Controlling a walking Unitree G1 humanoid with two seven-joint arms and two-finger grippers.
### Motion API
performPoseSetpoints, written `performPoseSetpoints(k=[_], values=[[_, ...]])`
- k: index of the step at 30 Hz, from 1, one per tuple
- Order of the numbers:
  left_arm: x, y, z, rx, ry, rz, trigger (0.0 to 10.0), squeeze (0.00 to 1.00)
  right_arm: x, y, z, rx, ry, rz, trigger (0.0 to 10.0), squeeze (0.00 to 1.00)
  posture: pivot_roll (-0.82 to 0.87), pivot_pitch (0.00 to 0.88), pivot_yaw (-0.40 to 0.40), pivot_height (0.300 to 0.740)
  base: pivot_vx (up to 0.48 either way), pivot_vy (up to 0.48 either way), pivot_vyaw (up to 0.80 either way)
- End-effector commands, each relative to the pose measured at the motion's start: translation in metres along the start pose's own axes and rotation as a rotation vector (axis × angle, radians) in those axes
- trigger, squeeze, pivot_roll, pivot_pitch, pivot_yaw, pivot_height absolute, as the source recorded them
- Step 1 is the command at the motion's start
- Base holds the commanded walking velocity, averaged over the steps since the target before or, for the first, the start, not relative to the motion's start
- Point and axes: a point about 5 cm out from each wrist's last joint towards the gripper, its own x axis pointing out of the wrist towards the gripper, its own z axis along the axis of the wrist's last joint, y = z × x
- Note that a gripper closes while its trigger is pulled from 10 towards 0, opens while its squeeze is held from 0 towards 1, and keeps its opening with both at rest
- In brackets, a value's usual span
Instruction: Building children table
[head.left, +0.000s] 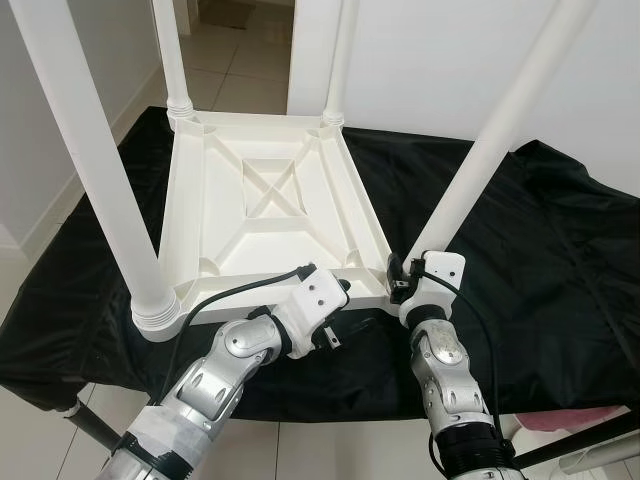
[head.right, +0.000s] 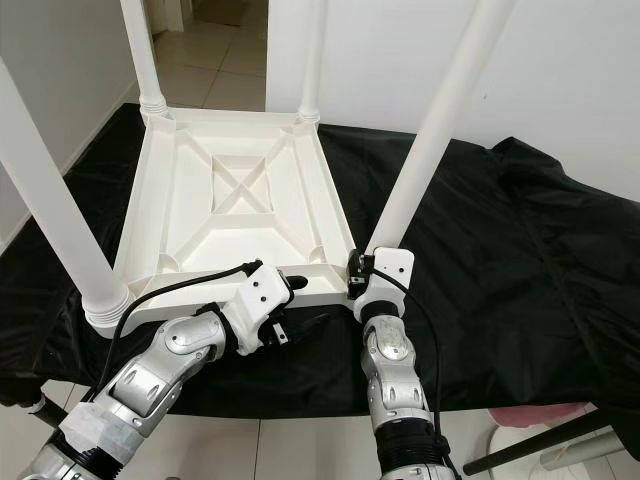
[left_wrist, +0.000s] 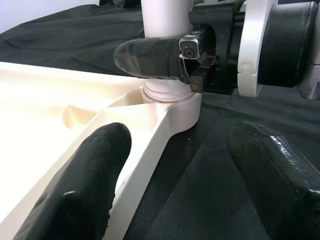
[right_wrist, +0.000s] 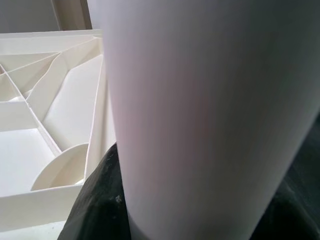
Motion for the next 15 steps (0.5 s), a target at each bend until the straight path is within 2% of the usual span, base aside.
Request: performPoseSetpoints(k=[1, 3, 4, 7, 8, 14, 15], values=[[0.003, -0.003, -0.002, 0.009, 0.014, -0.044, 10.0, 0.0, -0.005, 0.001, -0.008, 0.001, 0.043, 0.012, 10.0, 0.0, 0.01, 0.0, -0.102, 0.74, 0.0, 0.0, 0.0], [0.003, -0.002, -0.001, 0.023, 0.012, -0.041, 10.0, 0.0, -0.006, 0.001, -0.009, -0.011, 0.047, 0.003, 10.0, 0.0, 0.01, 0.0, -0.102, 0.74, 0.0, 0.0, 0.0], [0.003, -0.001, 0.0, 0.023, 0.009, -0.038, 10.0, 0.0, -0.007, 0.0, -0.009, -0.01, 0.048, -0.002, 10.0, 0.13, 0.01, 0.0, -0.102, 0.74, 0.0, 0.0, 0.0], [0.003, 0.0, 0.0, 0.02, 0.007, -0.037, 10.0, 0.0, -0.007, -0.001, -0.009, -0.008, 0.048, -0.004, 10.0, 0.13, 0.01, 0.0, -0.102, 0.74, 0.0, 0.0, 0.0], [0.004, 0.001, 0.001, 0.017, 0.008, -0.036, 10.0, 0.0, -0.007, -0.002, -0.008, -0.007, 0.04, 0.022, 10.0, 1.0, 0.0, 0.0, -0.09, 0.74, 0.0, 0.0, 0.0], [0.004, 0.002, 0.002, 0.005, 0.003, -0.035, 10.0, 0.0, -0.009, -0.013, -0.006, -0.039, 0.029, 0.105, 10.0, 1.0, 0.0, 0.0, -0.088, 0.74, 0.0, 0.0, 0.0], [0.004, 0.003, 0.002, 0.001, 0.002, -0.032, 10.0, 0.0, -0.009, -0.017, -0.006, -0.051, 0.03, 0.123, 10.0, 0.41, 0.0, 0.0, -0.09, 0.74, 0.0, 0.0, 0.0]])
